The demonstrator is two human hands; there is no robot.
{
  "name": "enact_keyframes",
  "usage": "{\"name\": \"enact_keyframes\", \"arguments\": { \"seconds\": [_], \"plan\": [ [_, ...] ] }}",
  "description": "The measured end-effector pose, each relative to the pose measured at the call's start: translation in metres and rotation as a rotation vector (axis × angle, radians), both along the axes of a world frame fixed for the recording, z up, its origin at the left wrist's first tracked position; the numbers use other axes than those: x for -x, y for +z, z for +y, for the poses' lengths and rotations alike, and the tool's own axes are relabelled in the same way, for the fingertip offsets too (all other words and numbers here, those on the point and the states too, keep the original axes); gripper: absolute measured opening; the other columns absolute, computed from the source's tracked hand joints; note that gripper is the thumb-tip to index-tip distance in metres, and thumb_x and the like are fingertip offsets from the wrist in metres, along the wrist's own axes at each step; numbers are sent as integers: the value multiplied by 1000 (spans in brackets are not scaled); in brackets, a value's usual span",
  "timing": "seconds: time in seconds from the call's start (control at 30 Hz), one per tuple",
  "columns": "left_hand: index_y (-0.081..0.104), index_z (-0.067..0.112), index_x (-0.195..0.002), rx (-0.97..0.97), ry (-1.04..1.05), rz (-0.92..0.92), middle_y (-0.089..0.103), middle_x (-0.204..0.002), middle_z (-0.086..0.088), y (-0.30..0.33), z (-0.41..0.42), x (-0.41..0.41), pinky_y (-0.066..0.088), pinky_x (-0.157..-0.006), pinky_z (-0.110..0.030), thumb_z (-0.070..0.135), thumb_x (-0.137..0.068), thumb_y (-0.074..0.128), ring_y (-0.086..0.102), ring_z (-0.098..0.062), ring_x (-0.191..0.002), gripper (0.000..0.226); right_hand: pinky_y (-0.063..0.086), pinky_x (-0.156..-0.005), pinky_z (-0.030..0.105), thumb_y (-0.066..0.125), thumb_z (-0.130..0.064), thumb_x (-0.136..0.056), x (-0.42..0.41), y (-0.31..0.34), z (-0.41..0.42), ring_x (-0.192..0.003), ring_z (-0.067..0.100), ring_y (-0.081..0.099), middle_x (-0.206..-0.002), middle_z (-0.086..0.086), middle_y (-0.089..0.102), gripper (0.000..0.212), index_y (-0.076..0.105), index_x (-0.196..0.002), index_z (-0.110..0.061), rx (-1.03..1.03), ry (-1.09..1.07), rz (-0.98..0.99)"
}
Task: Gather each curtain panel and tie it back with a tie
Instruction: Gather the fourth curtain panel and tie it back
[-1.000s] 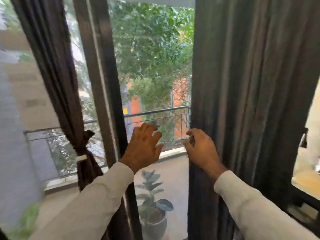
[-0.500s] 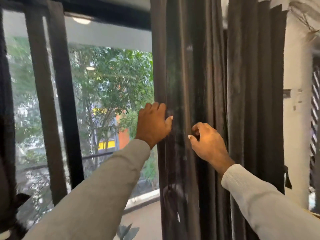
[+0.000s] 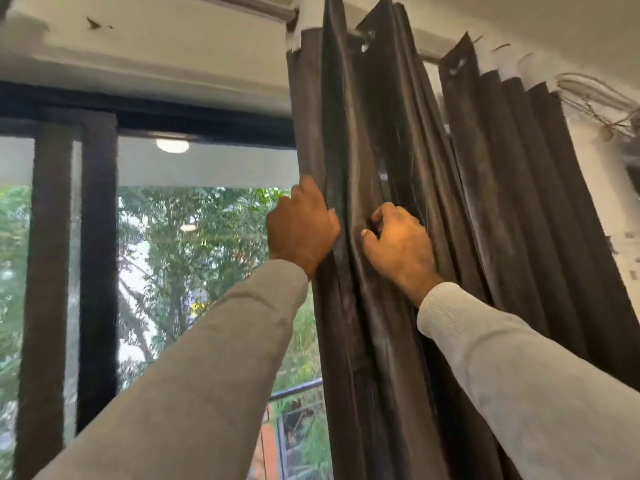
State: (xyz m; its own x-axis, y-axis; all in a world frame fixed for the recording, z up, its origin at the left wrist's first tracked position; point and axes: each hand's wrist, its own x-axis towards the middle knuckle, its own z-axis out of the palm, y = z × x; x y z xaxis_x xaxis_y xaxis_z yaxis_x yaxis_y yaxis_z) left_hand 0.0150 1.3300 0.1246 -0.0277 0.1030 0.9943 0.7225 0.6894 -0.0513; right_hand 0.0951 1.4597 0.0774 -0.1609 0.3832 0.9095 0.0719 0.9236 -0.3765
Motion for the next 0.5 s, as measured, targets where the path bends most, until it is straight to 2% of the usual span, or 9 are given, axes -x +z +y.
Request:
{"name": "enact_keyframes", "arguments": {
  "seconds": [0.1,0.17,0.23,0.3,0.4,0.43,0.5],
  "plan": [
    [57,5,-110,17,86,161,68,-89,-16,26,-15,6,47,-55,-42,20,-86,67,70,-43,-75,30,47,-87,39,62,-41,-97,14,38,8,-110,33,63,-123,7,62,33,59,-122,-19,0,38,69],
    [60,2,-110,13,109,197,70,-85,-21,44,-41,9,50,-58,-45,13,-85,64,69,-46,-74,28,47,-86,40,62,-44,-98,21,62,11,-110,33,63,-124,7,62,35,59,-122,-19,-17,59,114],
    [62,0,-109,-32,139,187,70,-83,-28,59,-83,16,45,-62,-47,11,-85,61,68,-52,-75,26,50,-88,43,62,-45,-97,25,84,12,-110,34,63,-124,7,64,35,59,-121,-20,-32,70,177],
    [59,2,-94,-128,285,97,67,-82,-35,68,-141,28,41,-64,-49,12,-85,61,67,-57,-76,14,53,-90,46,63,-45,-95,29,103,13,-110,38,65,-123,10,66,36,61,-119,-18,-31,73,234],
    [64,1,-86,-368,473,-182,65,-83,-34,79,-232,36,56,-70,-53,28,-73,70,68,-55,-78,31,55,-91,48,62,-43,-95,37,128,12,-109,42,65,-122,13,68,35,63,-117,-15,-9,149,286],
    [68,7,-86,-399,470,-254,68,-87,-31,81,-253,32,59,-75,-53,36,-69,72,69,-52,-82,34,55,-92,48,62,-42,-95,40,134,12,-109,42,65,-122,14,69,35,63,-116,-14,-9,186,301],
    [69,17,-93,-372,395,-298,73,-102,-24,84,-264,13,59,-86,-52,41,-75,78,69,-46,-96,31,53,-90,45,62,-40,-95,46,148,6,-106,40,65,-118,14,70,31,64,-111,-14,-29,241,330]
  ]
}}
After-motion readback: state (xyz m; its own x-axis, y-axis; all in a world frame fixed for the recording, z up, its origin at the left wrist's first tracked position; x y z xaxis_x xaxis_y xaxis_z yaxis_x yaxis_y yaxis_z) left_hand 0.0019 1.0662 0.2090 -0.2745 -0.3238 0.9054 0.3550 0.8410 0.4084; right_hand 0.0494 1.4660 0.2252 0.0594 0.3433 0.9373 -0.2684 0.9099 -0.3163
